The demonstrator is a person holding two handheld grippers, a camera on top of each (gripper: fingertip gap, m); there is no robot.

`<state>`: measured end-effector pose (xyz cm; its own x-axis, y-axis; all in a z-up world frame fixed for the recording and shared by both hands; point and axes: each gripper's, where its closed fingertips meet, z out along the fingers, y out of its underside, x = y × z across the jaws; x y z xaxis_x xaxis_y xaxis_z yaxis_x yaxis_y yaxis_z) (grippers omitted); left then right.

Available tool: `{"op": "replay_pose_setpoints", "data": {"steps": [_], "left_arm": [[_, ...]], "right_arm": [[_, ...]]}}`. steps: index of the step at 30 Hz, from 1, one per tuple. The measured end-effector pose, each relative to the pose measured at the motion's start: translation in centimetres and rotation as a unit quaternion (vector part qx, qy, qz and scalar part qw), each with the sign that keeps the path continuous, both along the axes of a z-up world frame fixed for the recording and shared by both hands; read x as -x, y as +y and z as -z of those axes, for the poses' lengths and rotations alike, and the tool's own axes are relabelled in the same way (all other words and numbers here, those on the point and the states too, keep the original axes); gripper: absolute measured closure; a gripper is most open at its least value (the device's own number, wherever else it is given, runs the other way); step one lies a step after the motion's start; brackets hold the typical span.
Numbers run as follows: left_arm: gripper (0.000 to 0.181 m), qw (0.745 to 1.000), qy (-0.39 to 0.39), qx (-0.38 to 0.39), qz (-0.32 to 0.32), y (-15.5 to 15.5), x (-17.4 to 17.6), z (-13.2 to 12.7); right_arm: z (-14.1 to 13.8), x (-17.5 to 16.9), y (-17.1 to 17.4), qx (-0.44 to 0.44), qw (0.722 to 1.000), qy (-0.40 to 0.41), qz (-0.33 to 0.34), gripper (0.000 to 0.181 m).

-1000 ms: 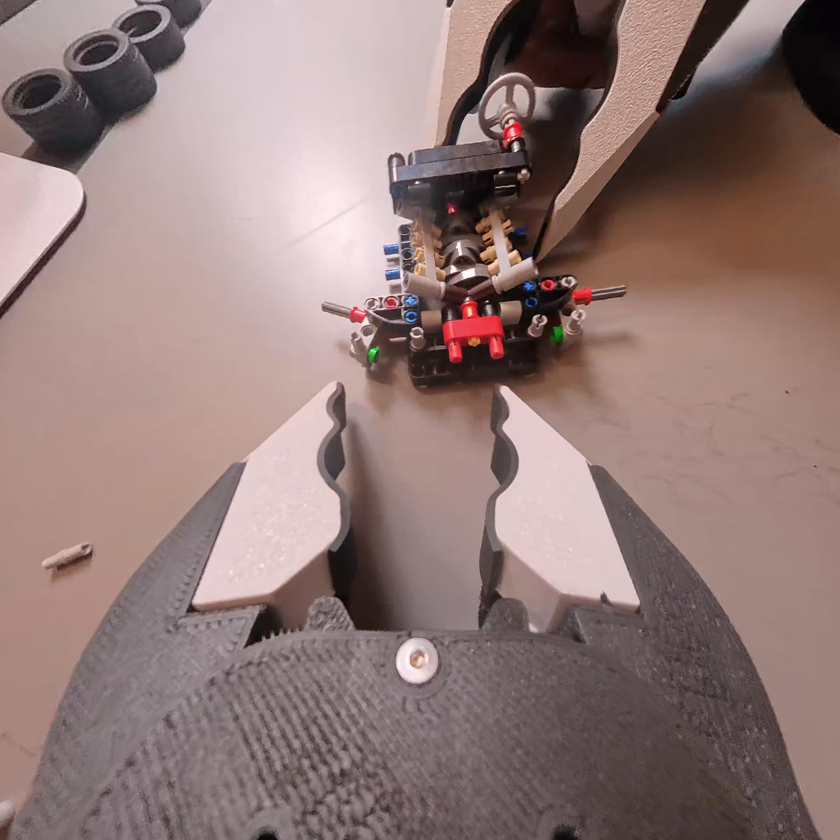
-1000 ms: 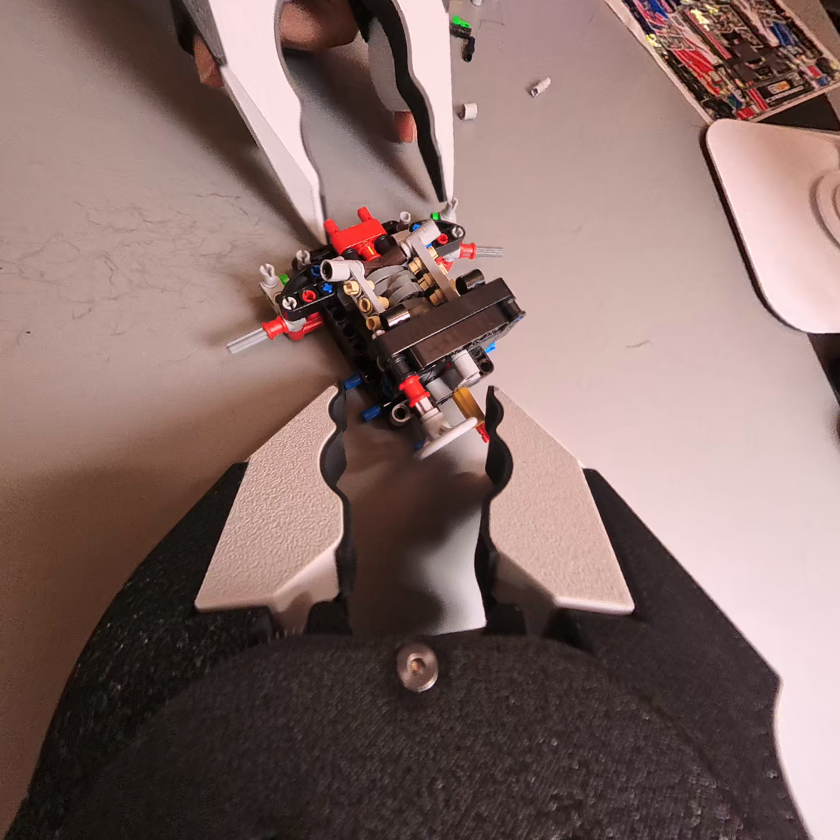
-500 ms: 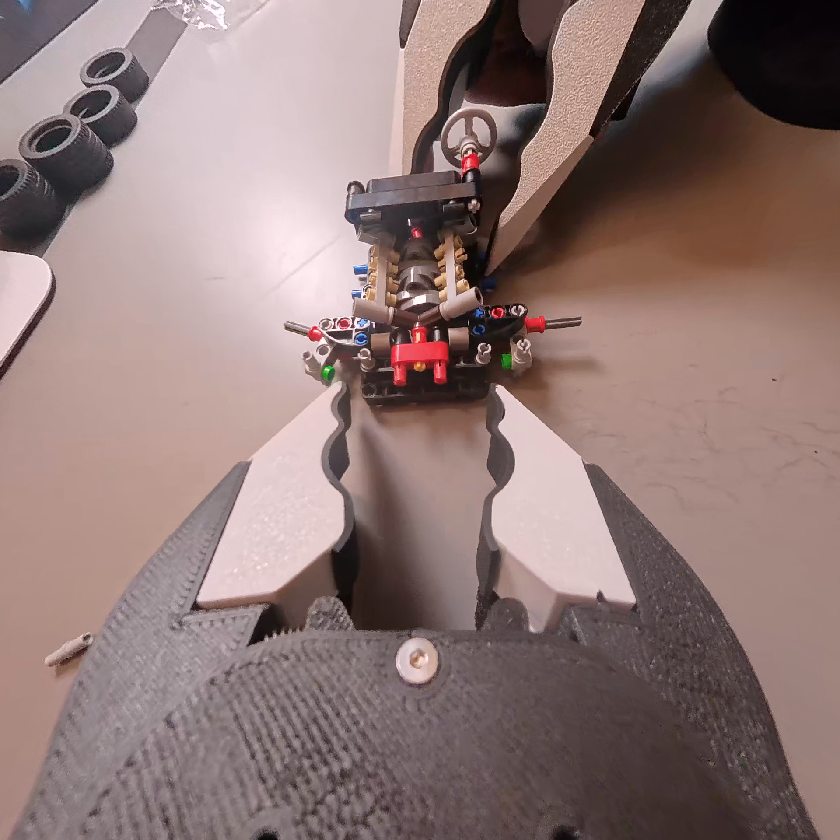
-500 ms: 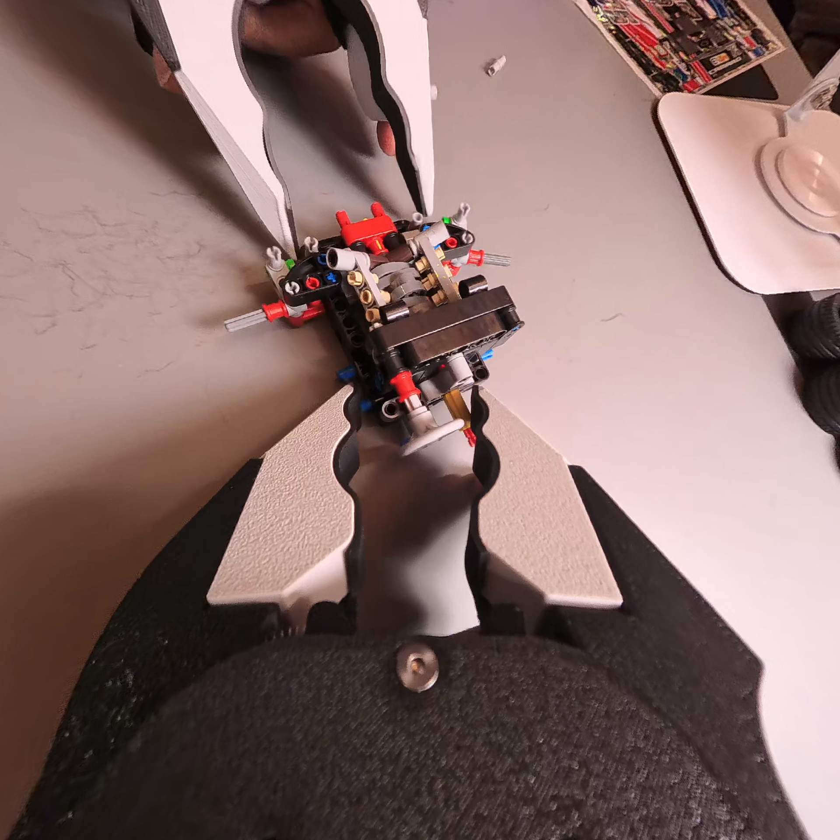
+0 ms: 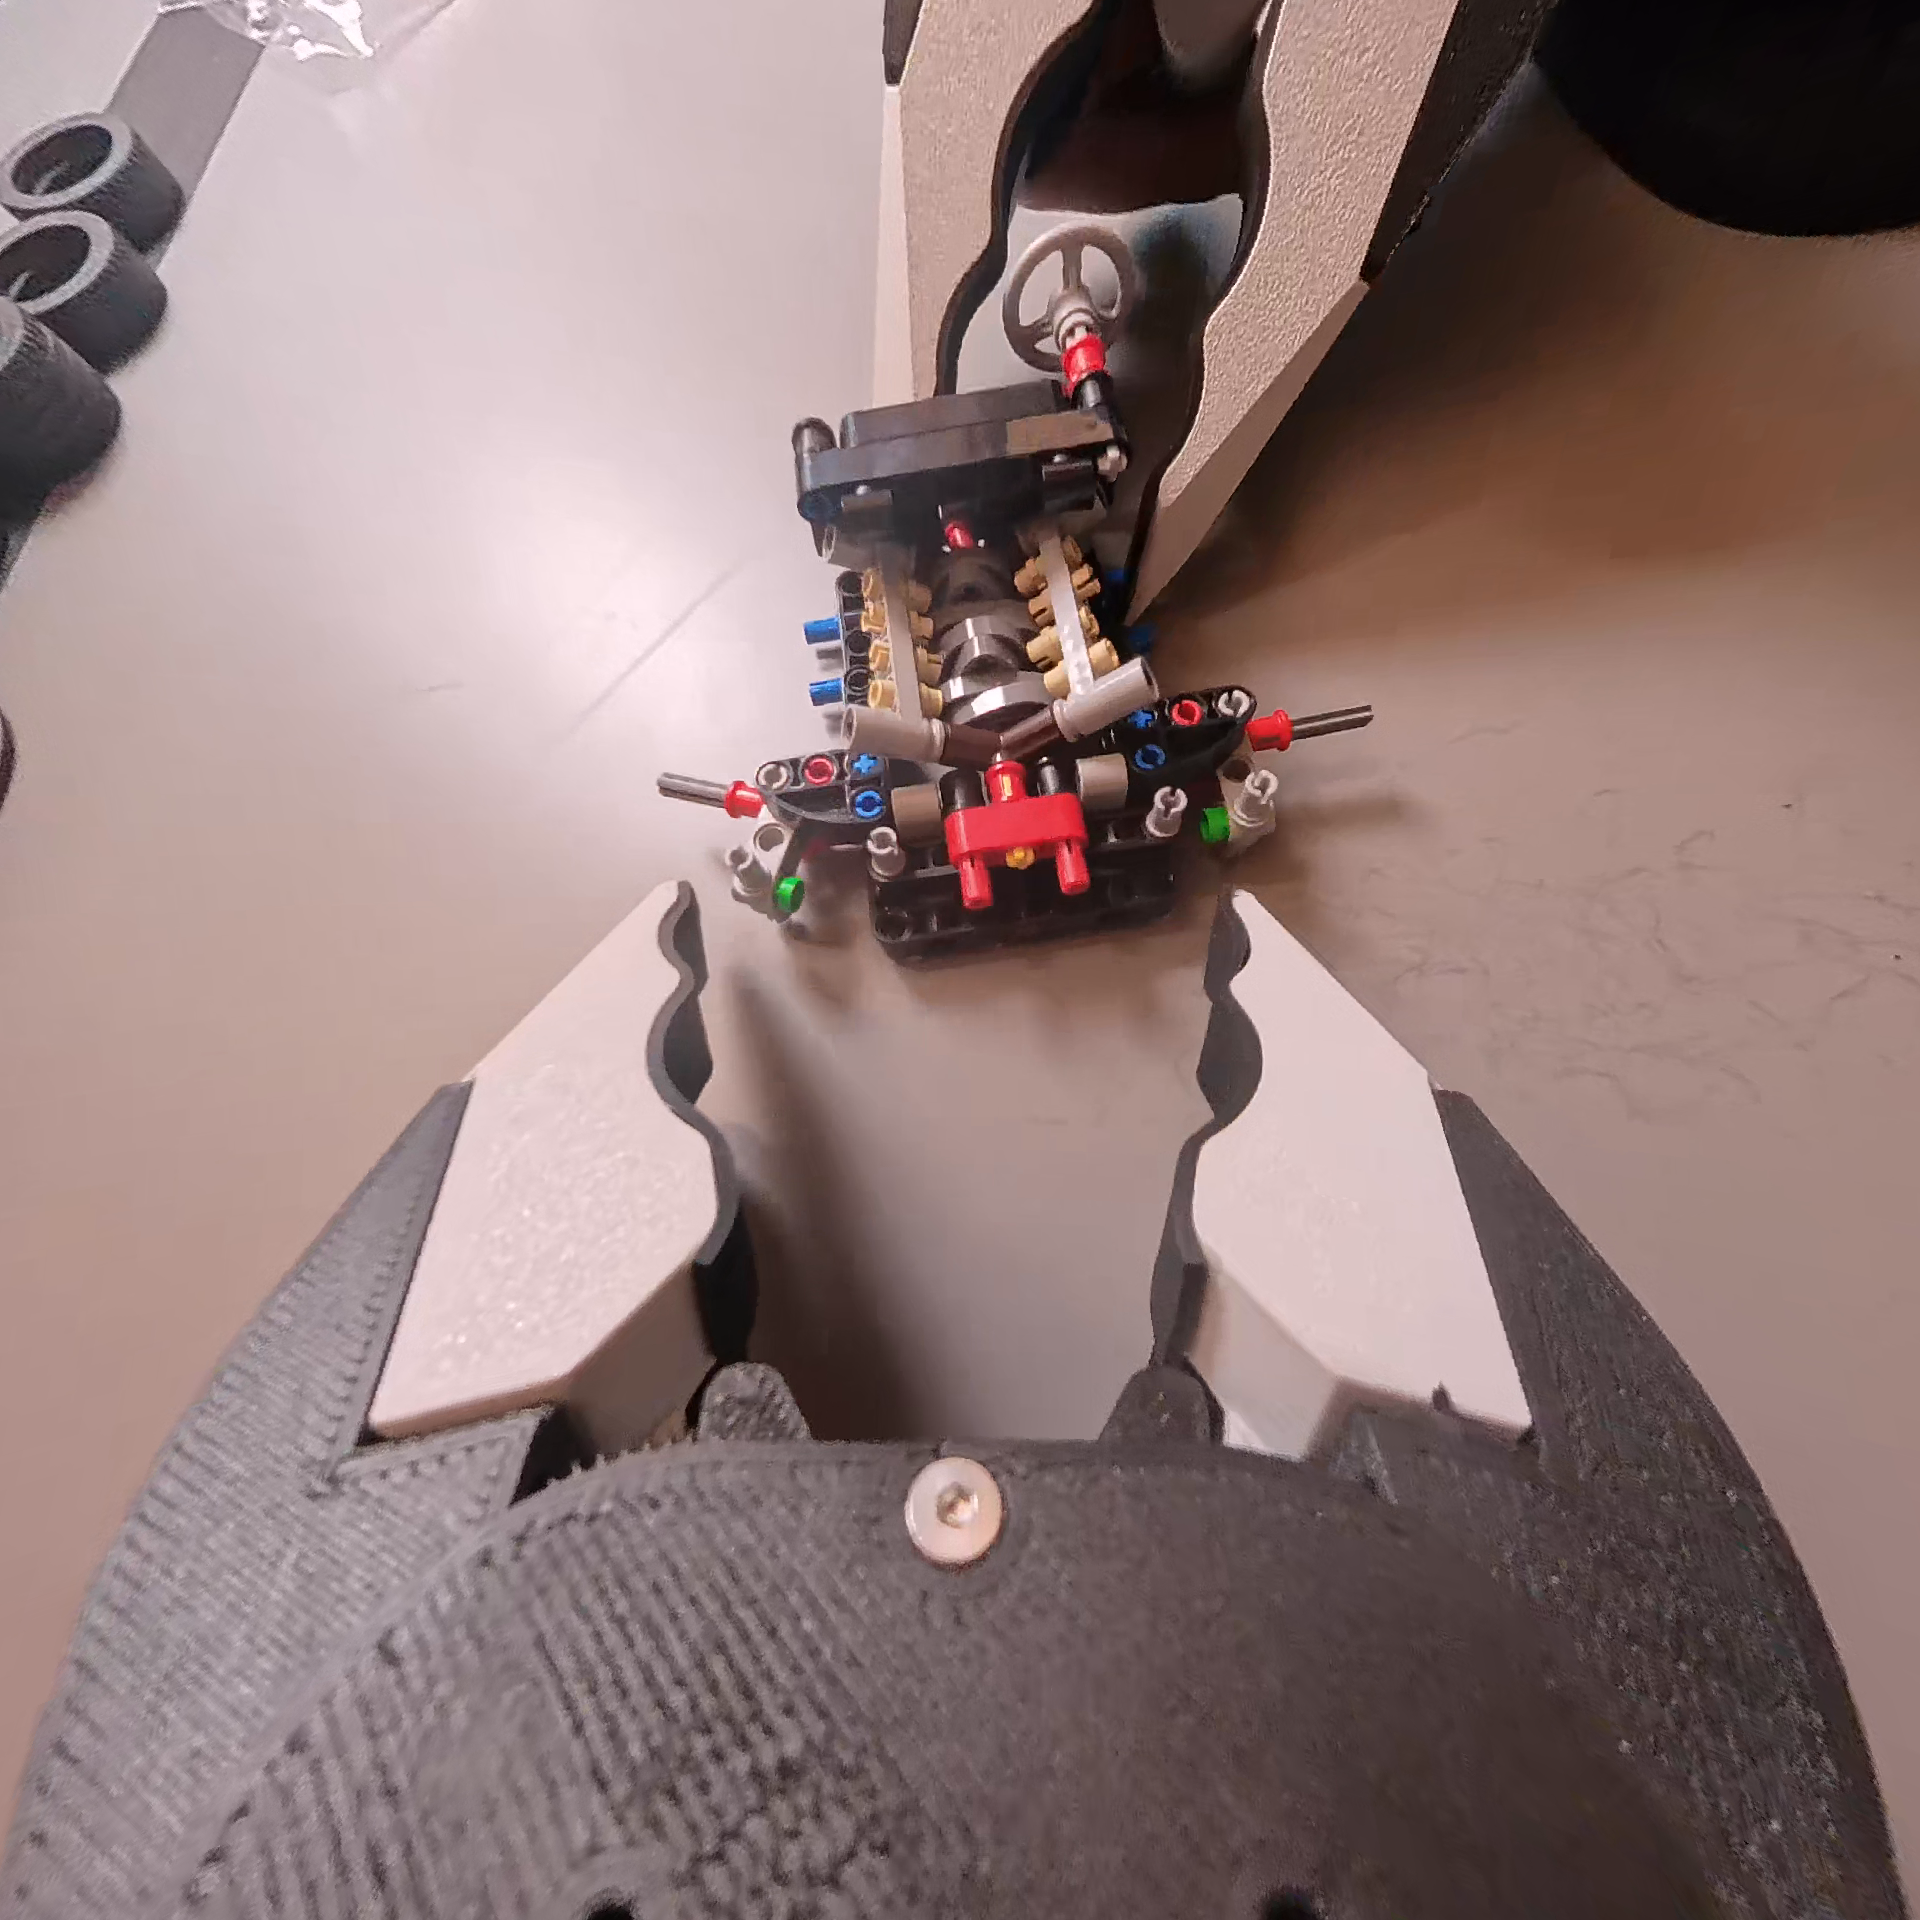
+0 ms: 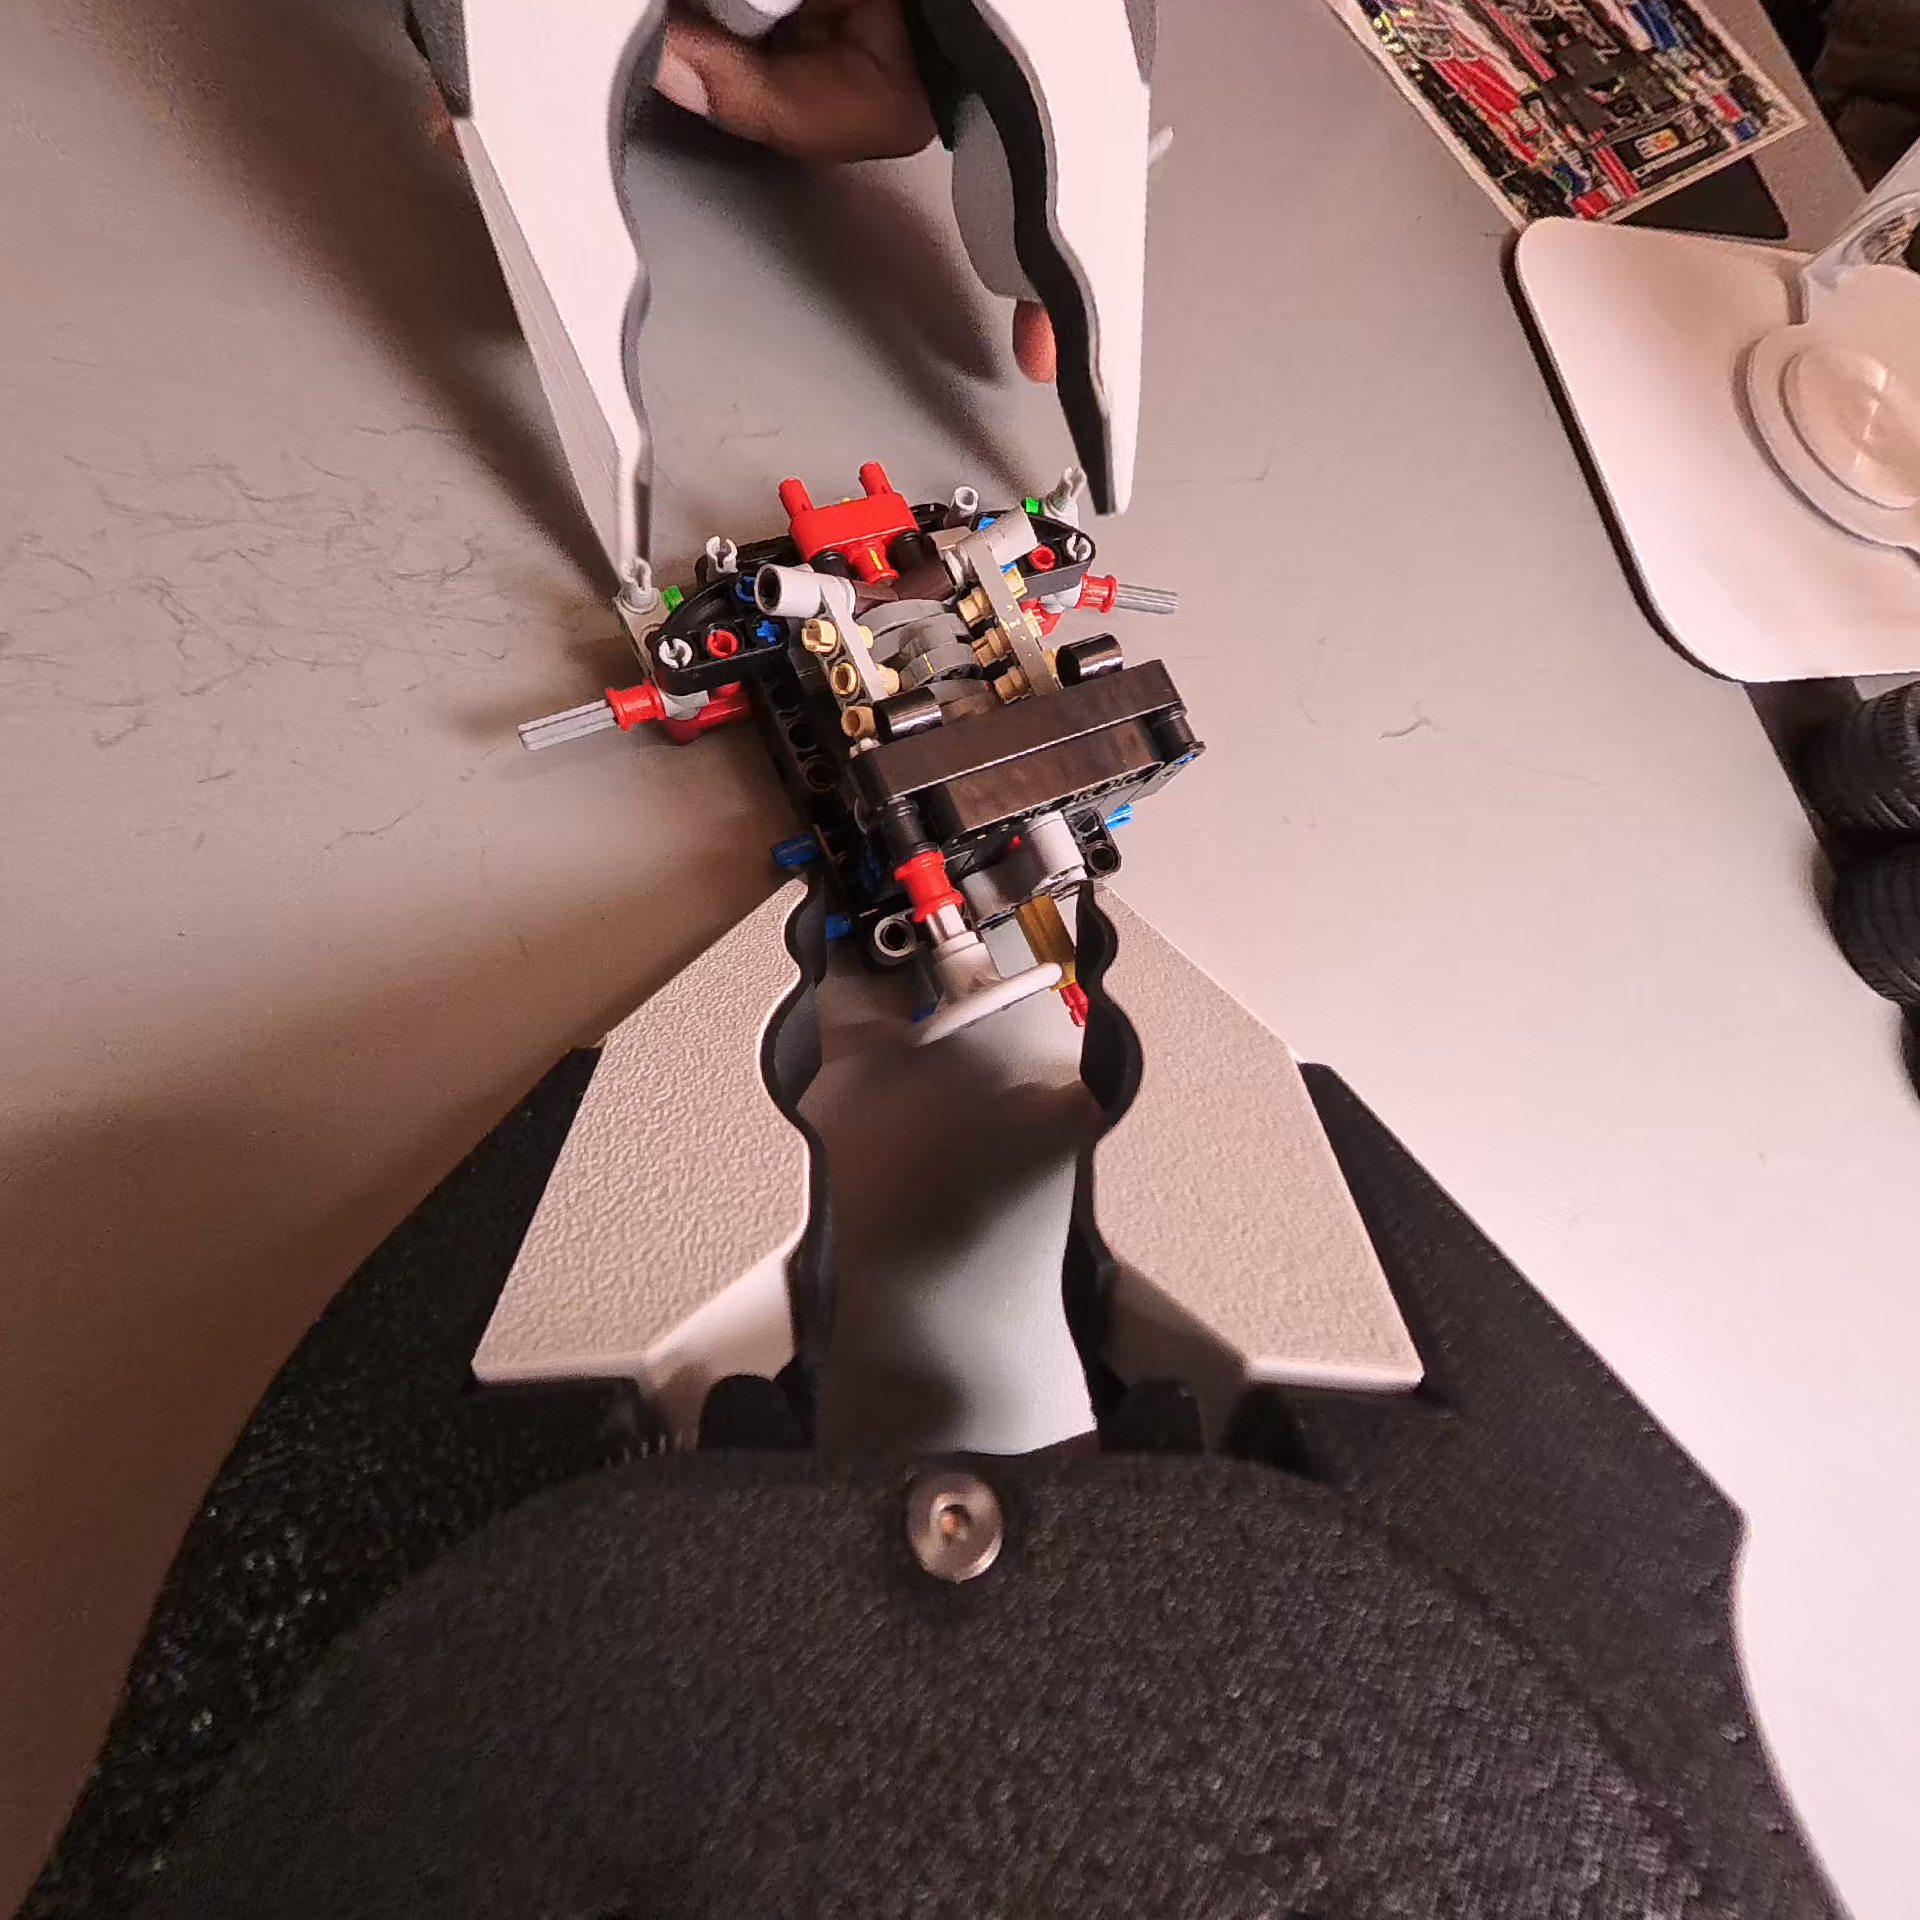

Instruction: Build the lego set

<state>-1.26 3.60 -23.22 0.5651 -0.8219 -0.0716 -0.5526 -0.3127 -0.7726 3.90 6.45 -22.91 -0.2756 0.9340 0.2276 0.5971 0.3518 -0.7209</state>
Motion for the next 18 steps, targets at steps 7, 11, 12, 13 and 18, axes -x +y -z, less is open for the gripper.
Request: {"op": "replay_pose_setpoints", "data": {"steps": [7, 11, 12, 13, 18], "left_arm": [[0.110, 1.000, 0.009, -0.017, 0.013, -0.10, -0.23, -0.08], [0.111, 1.000, 0.009, -0.019, 0.013, -0.15, -0.25, -0.09], [0.111, 1.000, 0.010, -0.020, 0.012, -0.15, -0.25, -0.09], [0.111, 1.000, 0.010, -0.021, 0.012, -0.13, -0.23, -0.11], [0.109, 1.000, 0.009, -0.018, 0.006, -0.14, -0.06, -0.10]], "right_arm": [[0.03, -0.04, 0.17, 0.005, 1.000, 0.001, 0.007, 0.134], [0.03, -0.05, 0.16, 0.004, 1.000, 0.001, 0.008, 0.134], [0.03, -0.07, 0.17, 0.005, 1.000, 0.001, 0.008, 0.134], [0.03, -0.08, 0.16, 0.005, 1.000, 0.002, 0.008, 0.134], [0.02, -0.08, 0.16, 0.005, 1.000, 0.003, 0.008, 0.134]]}}
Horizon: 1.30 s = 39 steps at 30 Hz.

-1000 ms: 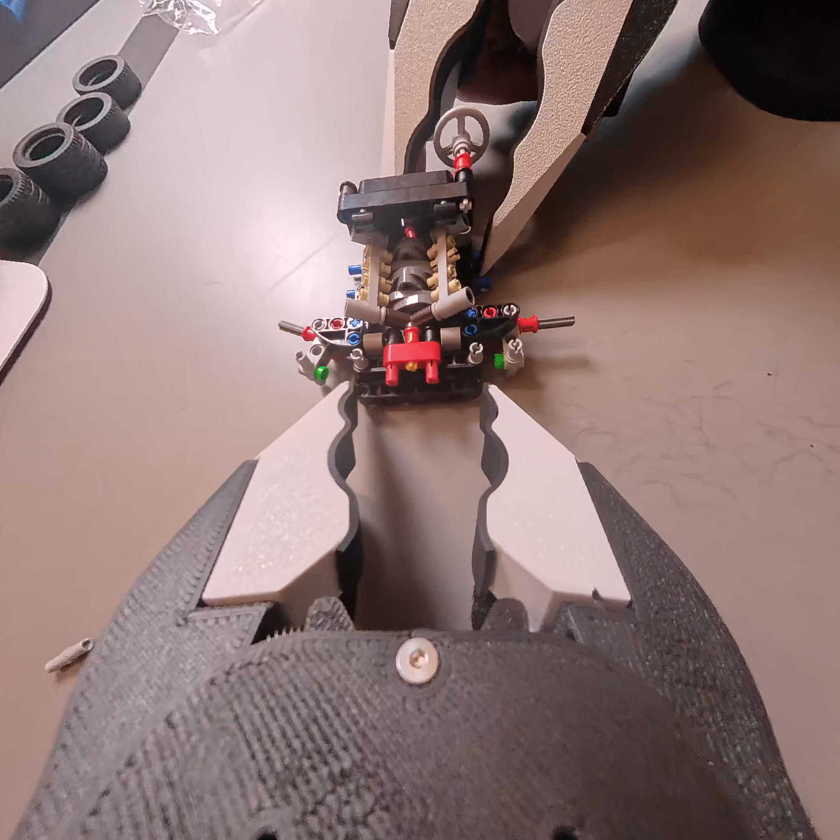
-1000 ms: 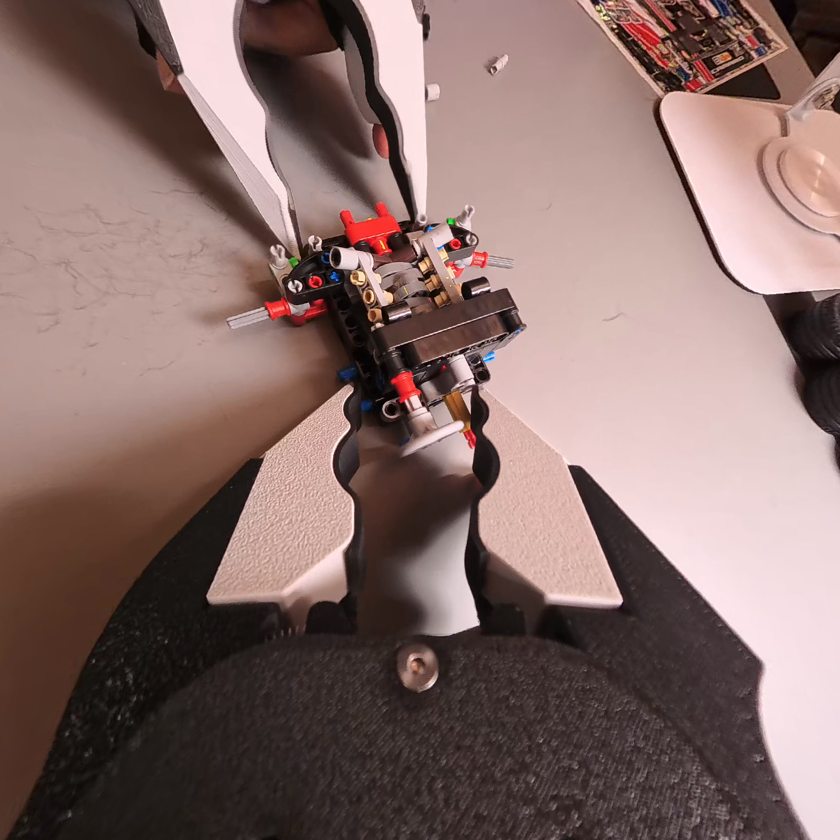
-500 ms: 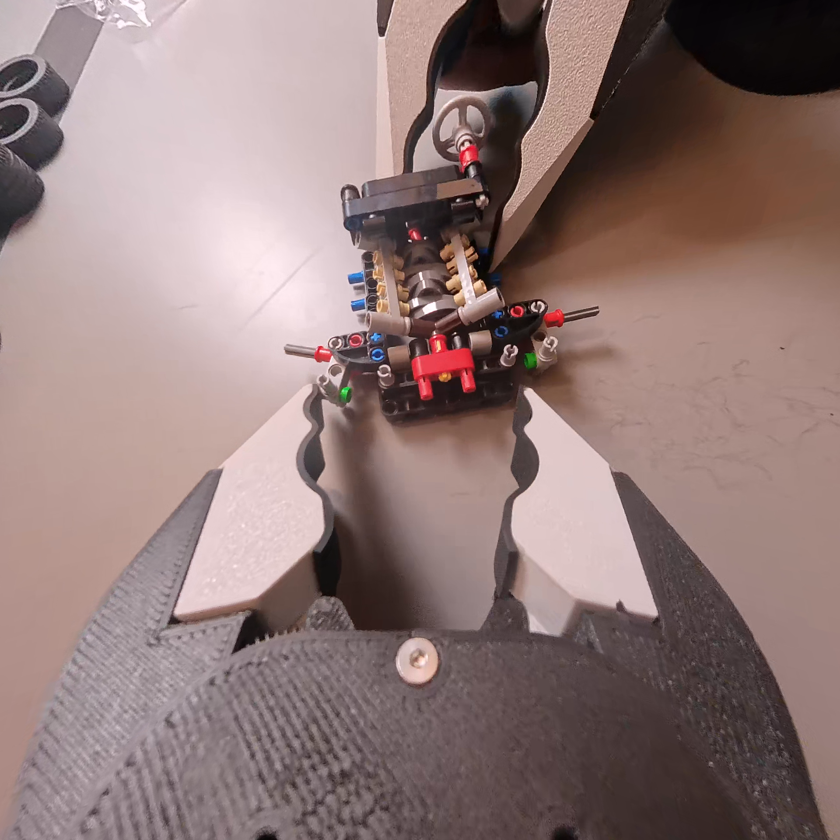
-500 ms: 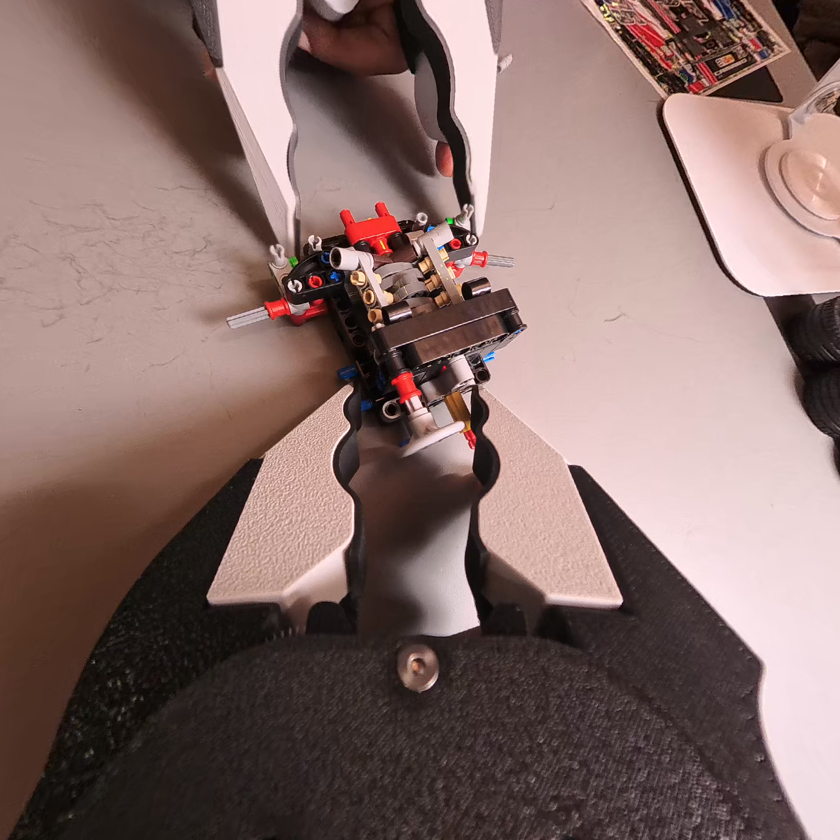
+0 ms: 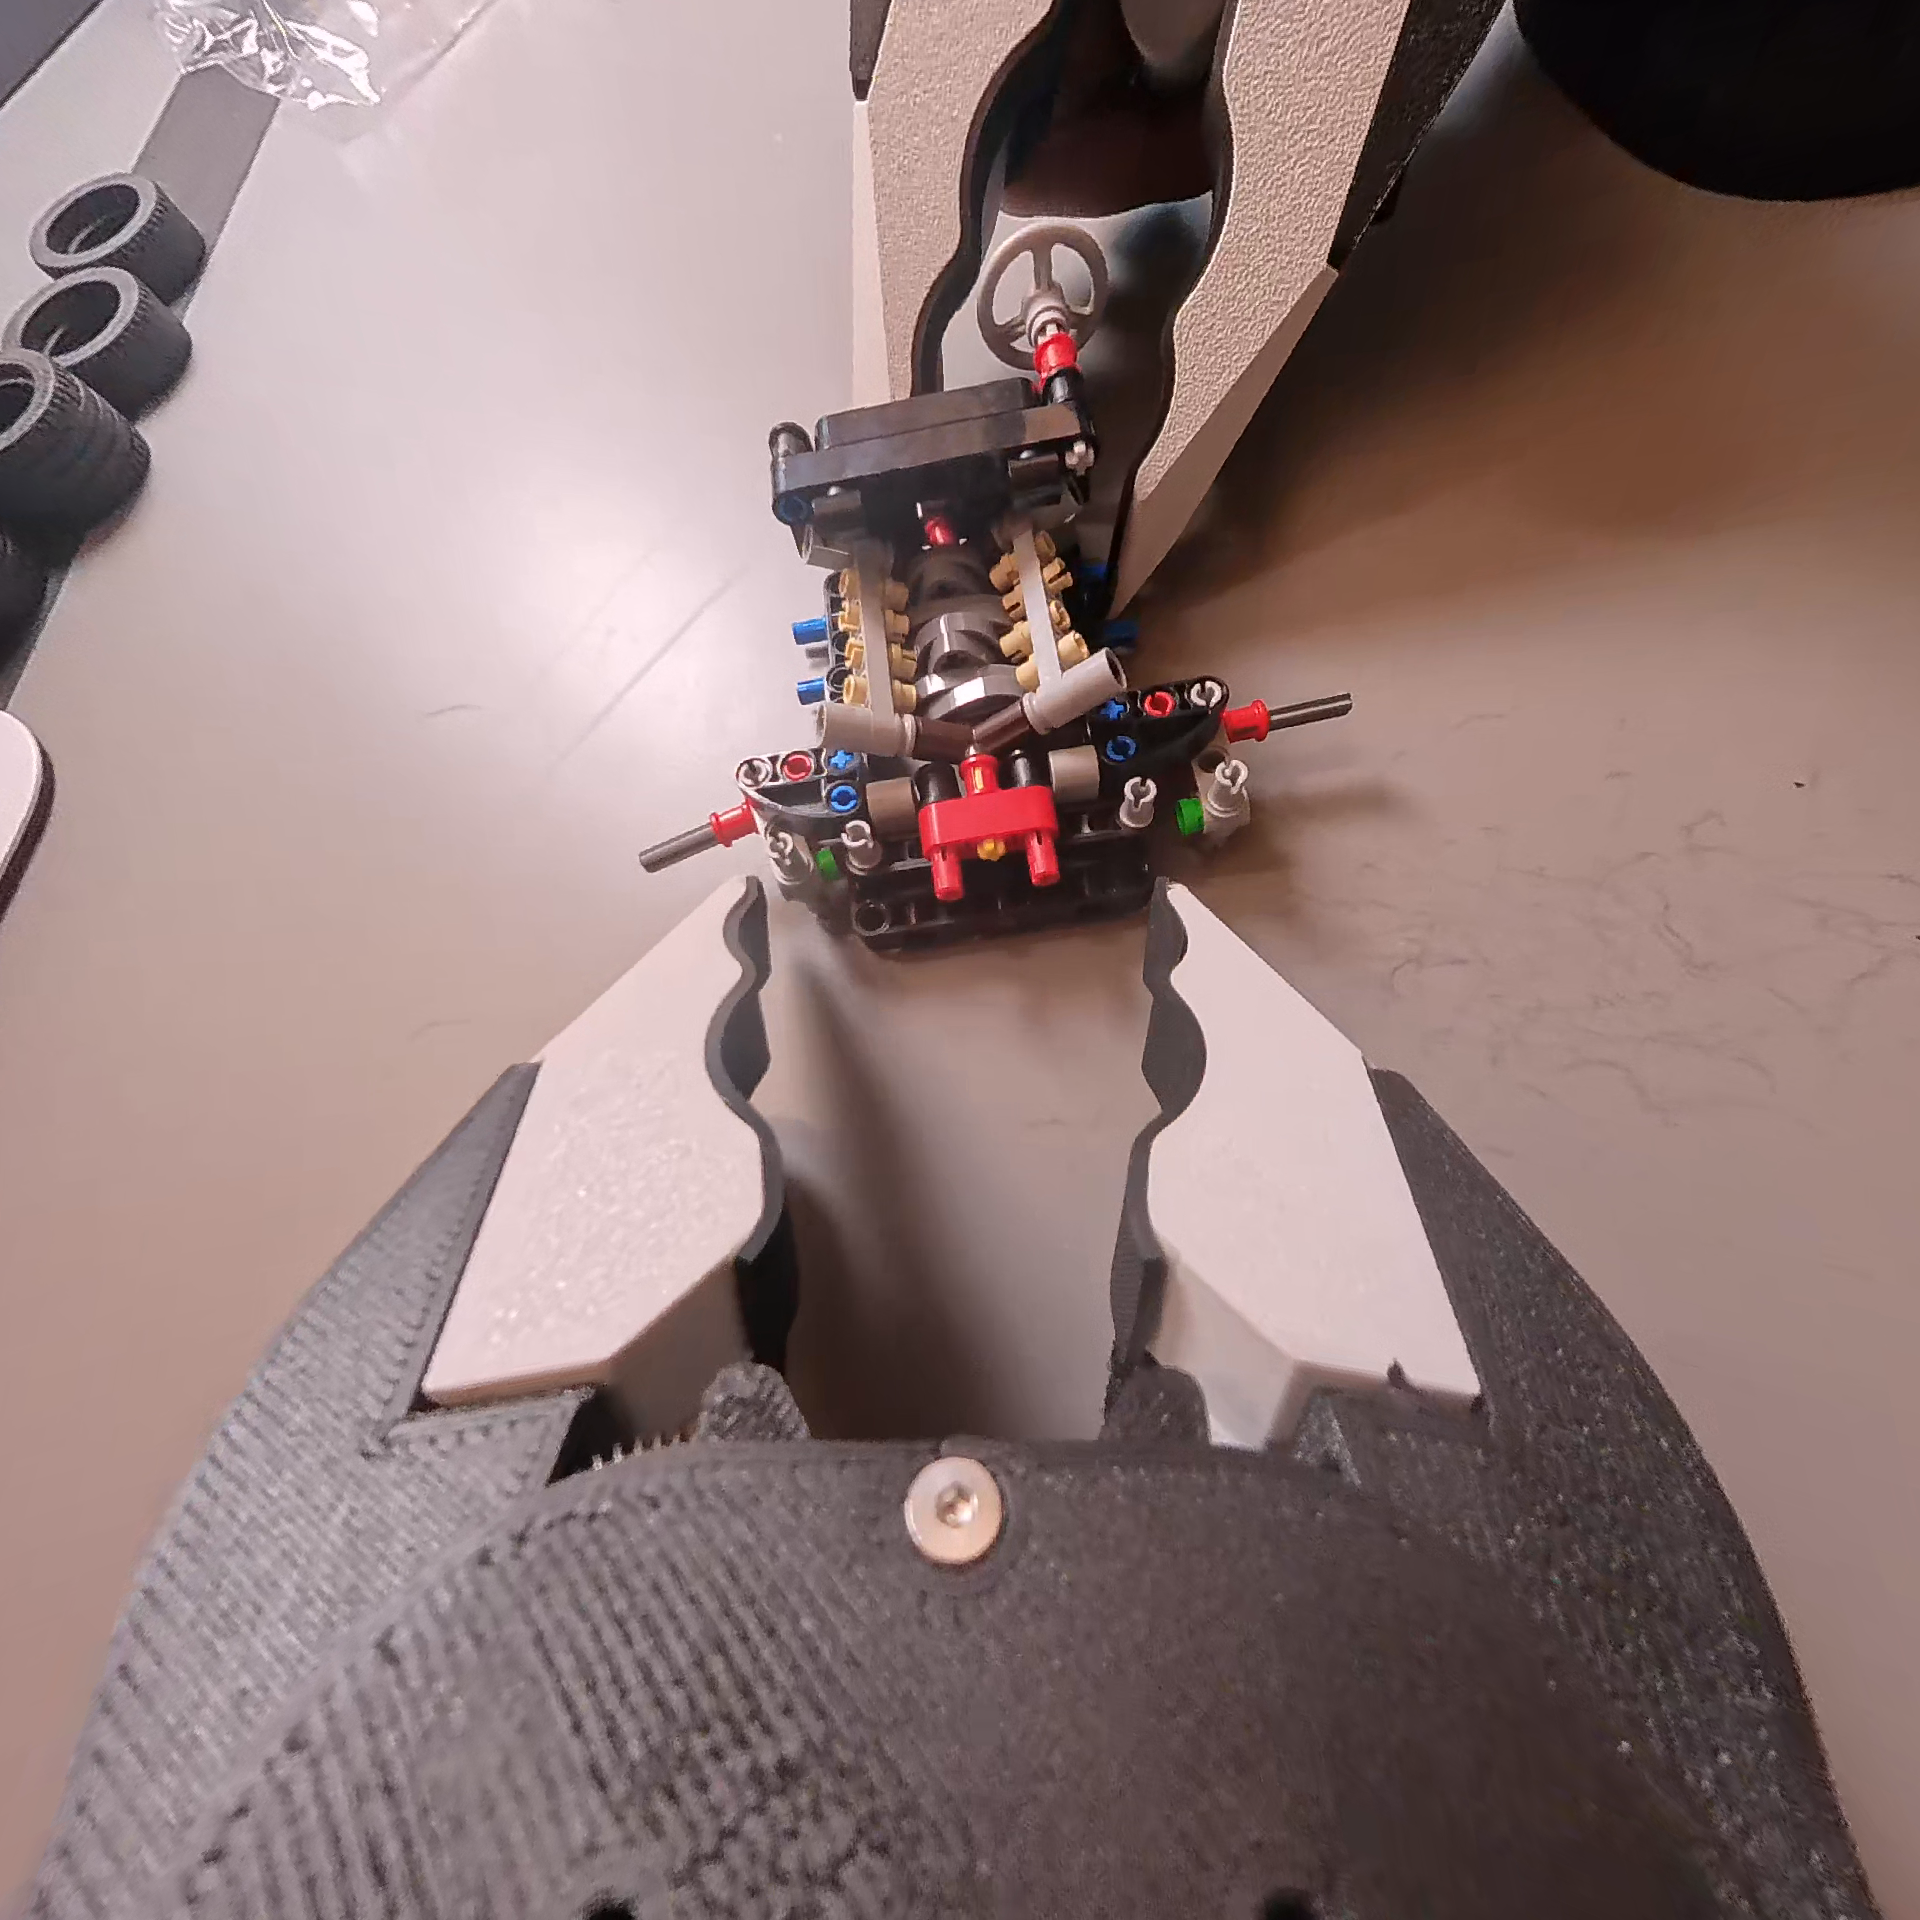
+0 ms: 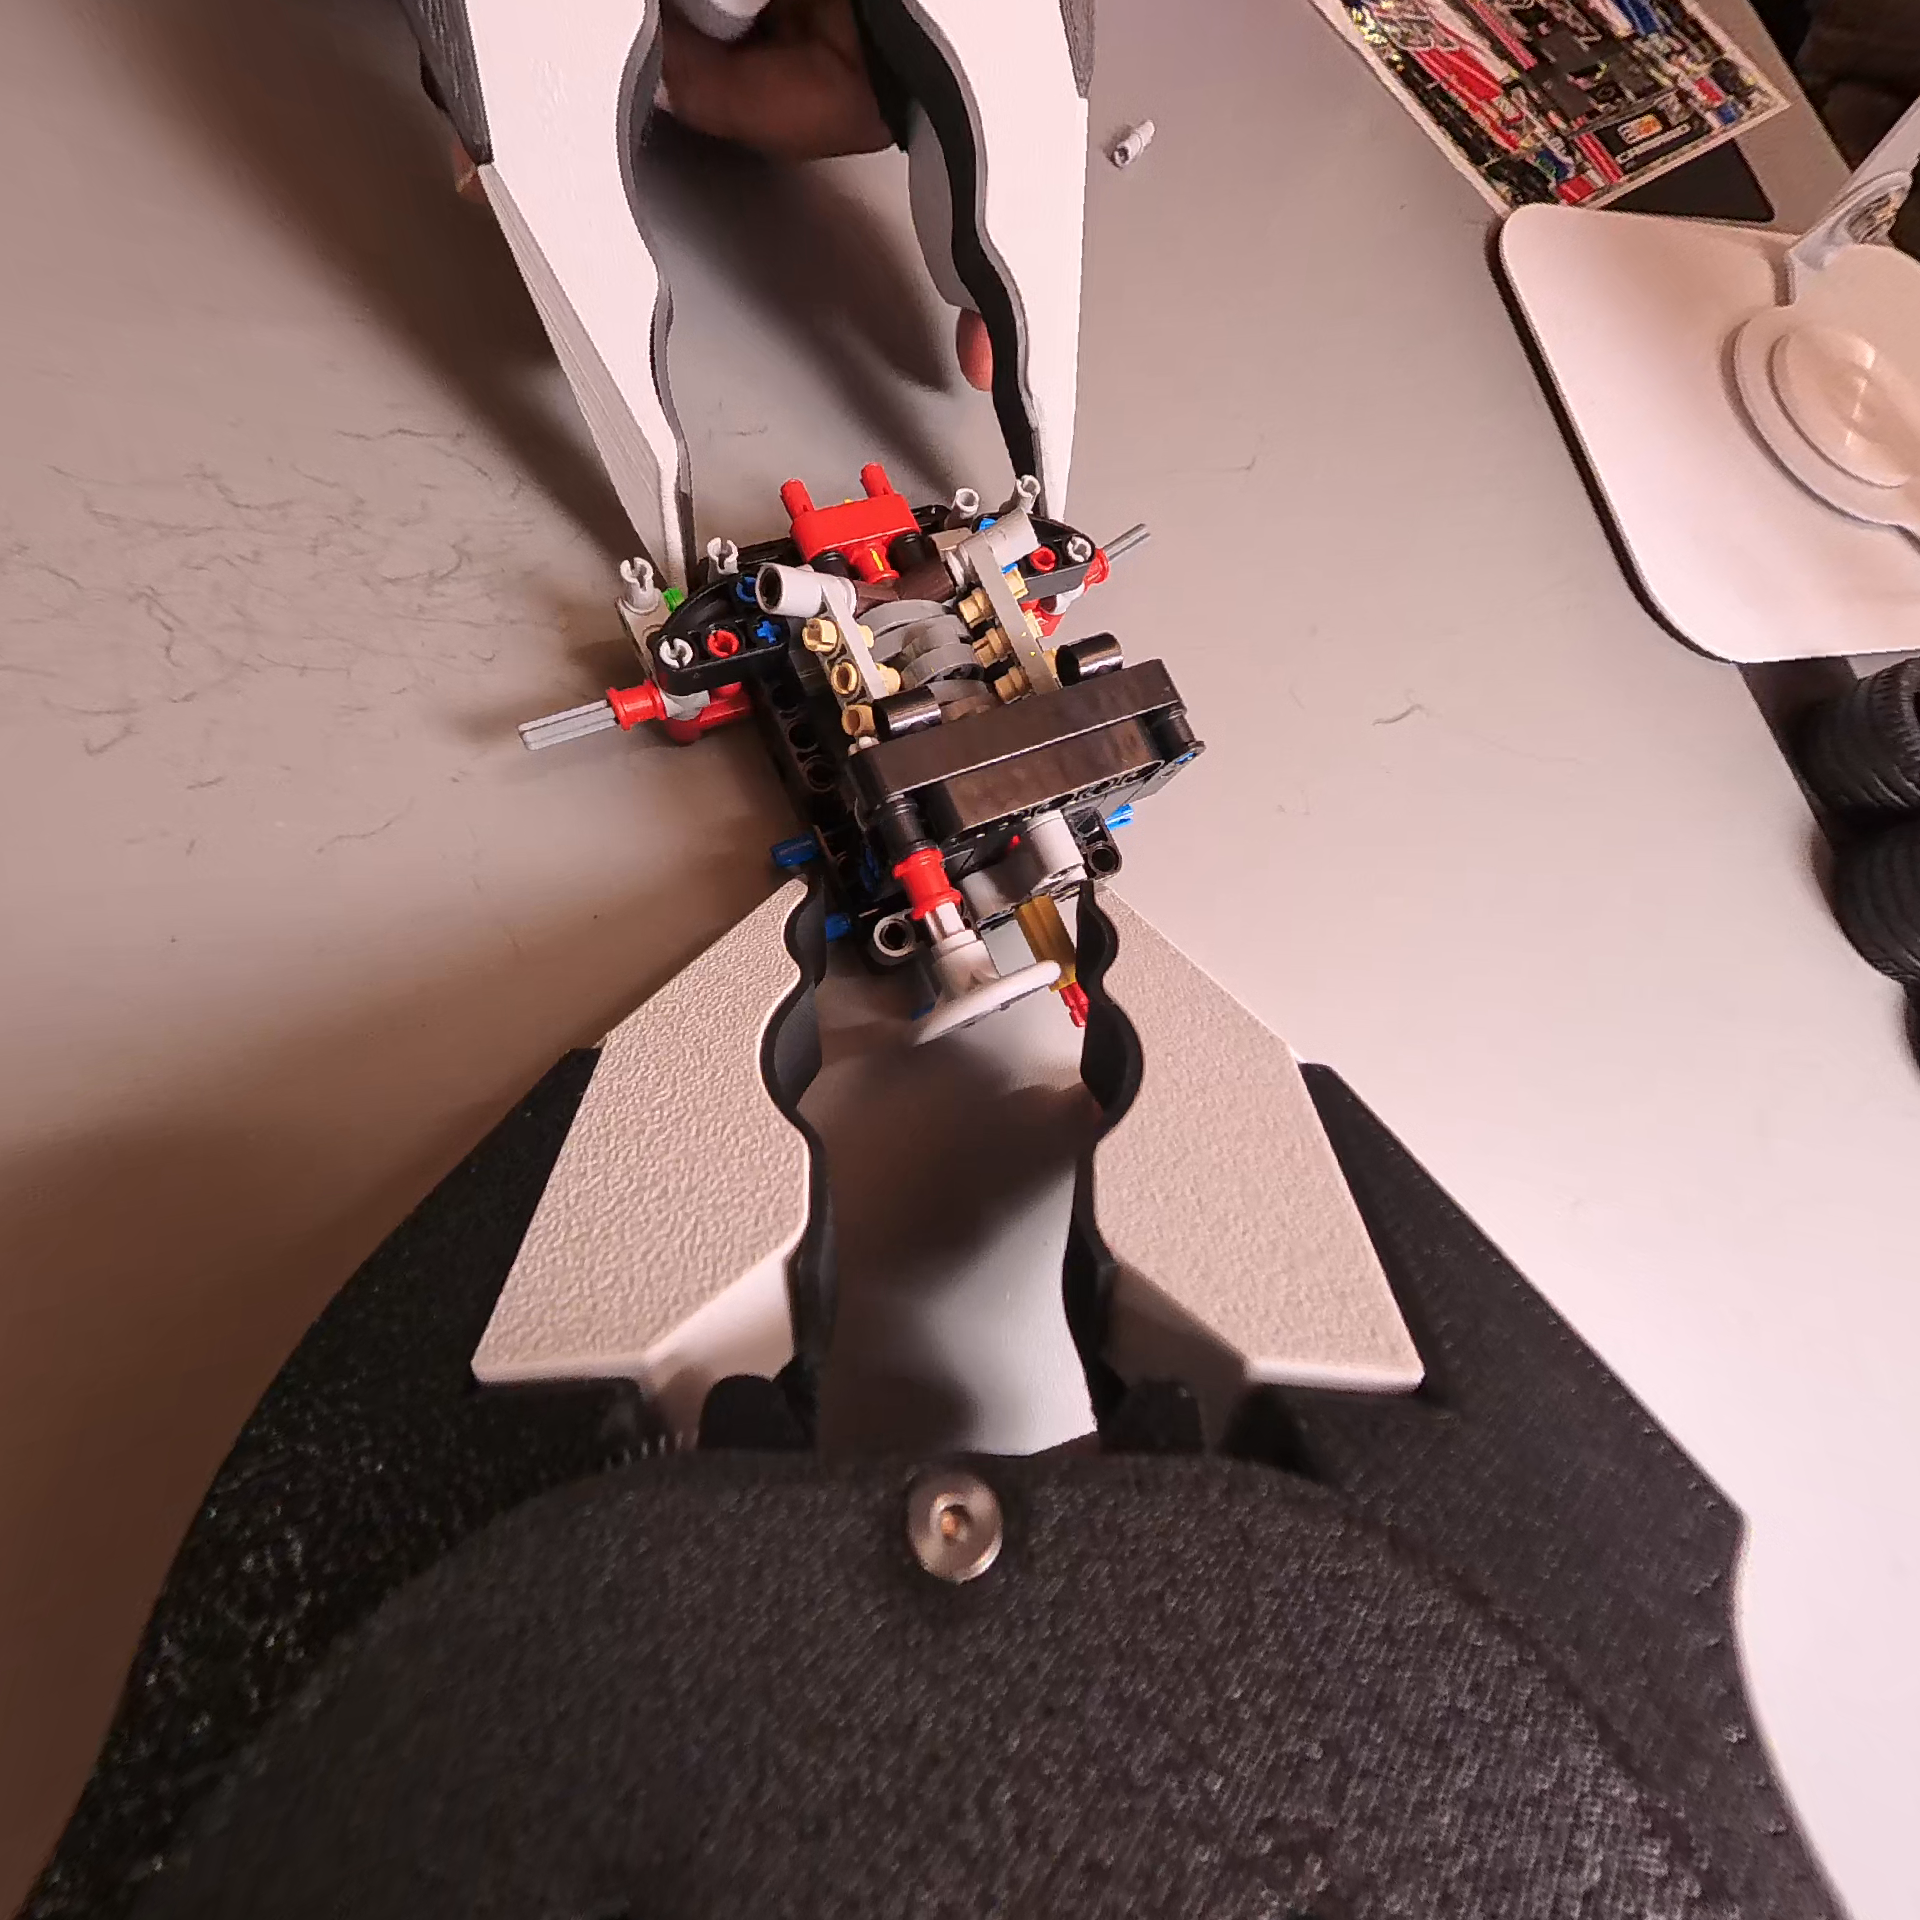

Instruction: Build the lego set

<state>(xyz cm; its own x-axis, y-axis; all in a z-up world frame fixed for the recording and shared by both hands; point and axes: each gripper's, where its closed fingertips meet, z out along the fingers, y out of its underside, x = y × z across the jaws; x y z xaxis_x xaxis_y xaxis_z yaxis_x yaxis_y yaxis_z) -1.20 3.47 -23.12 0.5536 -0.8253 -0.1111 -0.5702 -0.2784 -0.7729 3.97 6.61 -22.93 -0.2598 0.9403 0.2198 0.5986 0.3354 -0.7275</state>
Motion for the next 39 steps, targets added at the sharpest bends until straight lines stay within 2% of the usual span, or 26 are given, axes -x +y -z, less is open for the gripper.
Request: {"op": "replay_pose_setpoints", "data": {"steps": [4, 9, 14, 21, 24, 26, 28, 30, 34, 39], "left_arm": [[0.112, 1.000, 0.001, 0.002, -0.006, -0.3, 0.4, 0.0], [0.136, 1.000, -0.003, 0.011, -0.005, -0.8, 0.4, 0.1], [0.143, 1.000, -0.003, 0.013, -0.009, -0.8, 0.1, 0.1], [0.141, 1.000, -0.002, 0.012, -0.001, -1.4, -0.6, 0.1], [0.138, 1.000, -0.005, 0.006, -0.009, -1.7, 0.0, -0.5], [0.137, 0.999, -0.026, -0.011, -0.025, -1.8, 0.6, -2.0], [0.137, 0.994, -0.064, -0.067, -0.061, -1.1, 1.8, -5.0], [0.136, 0.978, -0.113, -0.130, -0.118, 0.4, 3.7, -8.7], [0.132, 0.927, -0.167, -0.230, -0.247, 3.0, 8.9, -14.7], [0.132, 0.887, -0.180, -0.272, -0.326, 4.6, 12.5, -18.8]], "right_arm": [[0.0, 0.0, 0.0, -0.001, 1.000, 0.001, -0.001, 0.134], [-0.1, 0.1, 0.4, -0.009, 1.000, 0.005, 0.001, 0.132], [-0.3, 0.0, 1.6, -0.025, 1.000, 0.005, 0.008, 0.129], [-0.7, -0.4, 2.7, -0.034, 0.999, 0.007, 0.021, 0.130], [-1.3, -1.8, 2.8, -0.033, 0.999, -0.022, 0.010, 0.129], [-2.6, -4.0, 2.7, -0.002, 0.999, -0.052, 0.003, 0.124], [-6.6, -4.2, 4.9, -0.010, 0.999, 0.022, 0.039, 0.127], [-10.6, -3.8, 7.8, -0.009, 0.991, 0.096, 0.094, 0.126], [-16.5, -1.4, 15.4, -0.037, 0.948, 0.215, 0.232, 0.117], [-19.6, 3.7, 24.6, 0.003, 0.900, 0.272, 0.340, 0.092]]}}
